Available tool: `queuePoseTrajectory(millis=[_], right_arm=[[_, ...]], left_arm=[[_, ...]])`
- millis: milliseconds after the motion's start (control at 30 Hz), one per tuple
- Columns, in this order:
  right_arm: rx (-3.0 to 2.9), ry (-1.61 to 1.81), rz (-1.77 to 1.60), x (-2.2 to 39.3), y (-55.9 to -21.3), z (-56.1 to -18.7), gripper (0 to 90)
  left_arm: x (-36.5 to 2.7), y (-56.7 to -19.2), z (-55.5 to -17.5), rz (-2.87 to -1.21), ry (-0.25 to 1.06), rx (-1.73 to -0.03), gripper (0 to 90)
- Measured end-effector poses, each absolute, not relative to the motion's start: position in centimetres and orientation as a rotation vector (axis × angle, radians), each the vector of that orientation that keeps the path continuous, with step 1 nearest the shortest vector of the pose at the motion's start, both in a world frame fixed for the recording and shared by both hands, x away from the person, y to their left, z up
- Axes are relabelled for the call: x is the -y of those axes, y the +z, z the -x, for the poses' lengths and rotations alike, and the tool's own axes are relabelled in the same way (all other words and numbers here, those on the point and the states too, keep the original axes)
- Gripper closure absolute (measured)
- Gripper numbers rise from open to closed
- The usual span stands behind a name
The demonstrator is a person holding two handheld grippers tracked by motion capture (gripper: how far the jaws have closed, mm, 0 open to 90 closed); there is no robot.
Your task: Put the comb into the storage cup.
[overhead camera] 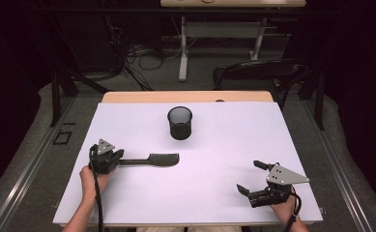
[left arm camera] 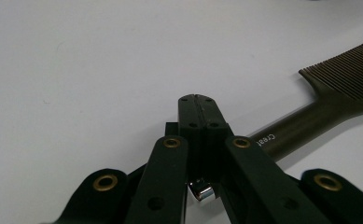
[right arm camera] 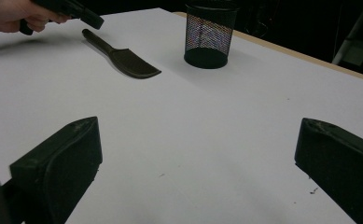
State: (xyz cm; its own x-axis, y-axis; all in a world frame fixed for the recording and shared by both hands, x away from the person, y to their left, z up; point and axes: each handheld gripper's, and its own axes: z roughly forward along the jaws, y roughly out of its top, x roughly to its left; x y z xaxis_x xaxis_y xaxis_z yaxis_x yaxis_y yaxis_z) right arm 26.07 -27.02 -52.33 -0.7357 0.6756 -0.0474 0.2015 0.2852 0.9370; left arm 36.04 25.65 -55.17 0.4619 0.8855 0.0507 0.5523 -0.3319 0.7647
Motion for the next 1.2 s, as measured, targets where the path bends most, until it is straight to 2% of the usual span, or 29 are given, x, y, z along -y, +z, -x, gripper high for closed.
queuePoseTrajectory(millis=[1200], right_arm=[[-2.125,1.446,-0.788,27.06,-52.38,-26.15,0.8]], left_arm=[[-25.30,-55.80,-35.60,-2.146,0.518,-1.213,90.0]])
